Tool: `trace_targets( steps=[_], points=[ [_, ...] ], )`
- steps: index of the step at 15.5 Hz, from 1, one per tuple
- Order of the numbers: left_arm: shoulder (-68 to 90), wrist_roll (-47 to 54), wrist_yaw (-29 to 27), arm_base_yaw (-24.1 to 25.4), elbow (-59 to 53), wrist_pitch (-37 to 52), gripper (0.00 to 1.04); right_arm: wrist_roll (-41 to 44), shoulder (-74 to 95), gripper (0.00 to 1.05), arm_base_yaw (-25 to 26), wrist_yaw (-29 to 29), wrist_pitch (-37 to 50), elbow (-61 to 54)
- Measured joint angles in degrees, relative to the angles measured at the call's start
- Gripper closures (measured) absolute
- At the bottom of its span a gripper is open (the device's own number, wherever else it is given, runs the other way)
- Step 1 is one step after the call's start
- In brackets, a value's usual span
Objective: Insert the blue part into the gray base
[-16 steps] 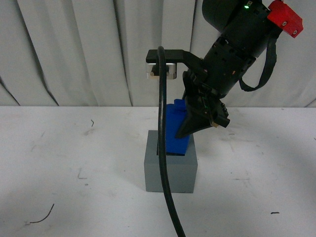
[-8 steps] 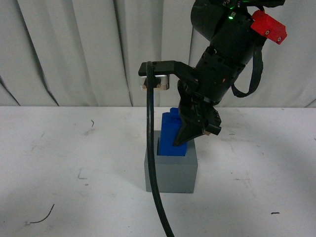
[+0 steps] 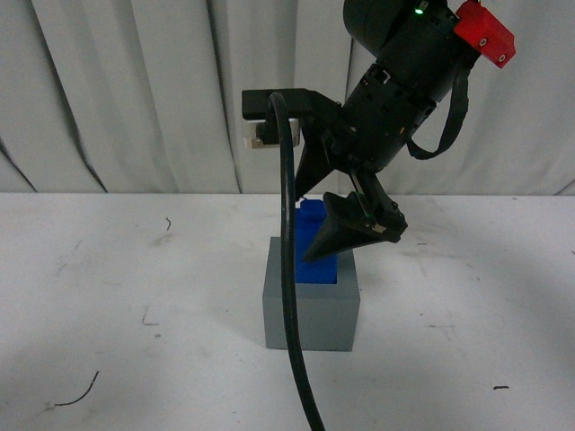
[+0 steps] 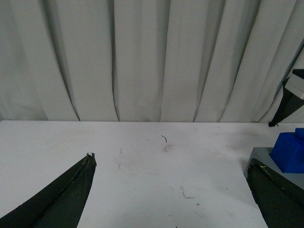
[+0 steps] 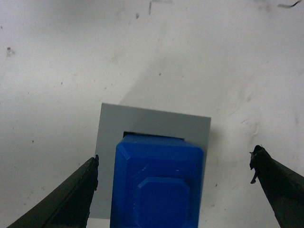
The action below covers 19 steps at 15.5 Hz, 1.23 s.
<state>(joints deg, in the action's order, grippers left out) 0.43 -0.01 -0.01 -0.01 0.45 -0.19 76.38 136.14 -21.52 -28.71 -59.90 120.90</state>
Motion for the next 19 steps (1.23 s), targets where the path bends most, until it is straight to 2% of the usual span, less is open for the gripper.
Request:
trace_targets(
  steps=[2, 5, 6, 7, 9, 10, 12, 13, 14, 16, 17, 18, 19],
  points=[
    [0.0, 0.02, 0.02, 0.0, 0.0, 0.0, 0.07, -2.29, -4.79, 0.06, 1.01, -4.79, 6.95, -5.09],
    [0.0, 0.0, 0.0, 0.0, 0.0, 0.0, 0.07, -12.59, -19.96, 0.06, 3.93, -15.21, 25.94, -21.81],
    [0.0, 0.0, 0.0, 0.0, 0.0, 0.0, 0.07, -19.08, -26.12, 0.06, 5.18, -17.88, 37.46, -29.9],
    [0.0, 0.0, 0.02, 0.0, 0.0, 0.0, 0.07, -25.77, -30.99, 0.06, 6.32, -16.92, 49.68, -37.62],
    [0.0, 0.02, 0.0, 0.0, 0.0, 0.02, 0.07, -45.22, -37.68, 0.06, 9.16, -5.38, 76.15, -53.57],
    [0.0, 0.0, 0.02, 0.0, 0.0, 0.0, 0.07, -54.21, -39.1, 0.06, 11.28, 2.93, 87.67, -61.44],
    [0.0, 0.0, 0.0, 0.0, 0.0, 0.02, 0.07, -68.5, -40.79, 0.06, 17.14, 18.71, 99.56, -74.05],
    [0.0, 0.0, 0.0, 0.0, 0.0, 0.0, 0.07, -72.85, -41.81, 0.06, 19.96, 23.23, 101.68, -77.96],
    [0.0, 0.0, 0.0, 0.0, 0.0, 0.02, 0.07, -76.06, -43.19, 0.06, 22.97, 25.92, 103.82, -81.55],
    [0.0, 0.0, 0.02, 0.0, 0.0, 0.0, 0.07, -80.76, -47.78, 0.06, 28.33, 26.1, 105.22, -86.93],
    [0.0, 0.0, 0.02, 0.0, 0.0, 0.0, 0.07, -80.02, -49.88, 0.14, 30.84, 22.34, 112.72, -90.25],
    [0.0, 0.0, 0.0, 0.0, 0.0, 0.02, 0.07, -78.64, -54.23, 0.25, 32.17, 19.56, 113.85, -94.07],
    [0.0, 0.0, 0.0, 0.0, 0.0, 0.0, 0.07, -77.7, -61.29, 0.38, 32.06, 18.56, 110.22, -99.08]
  ],
)
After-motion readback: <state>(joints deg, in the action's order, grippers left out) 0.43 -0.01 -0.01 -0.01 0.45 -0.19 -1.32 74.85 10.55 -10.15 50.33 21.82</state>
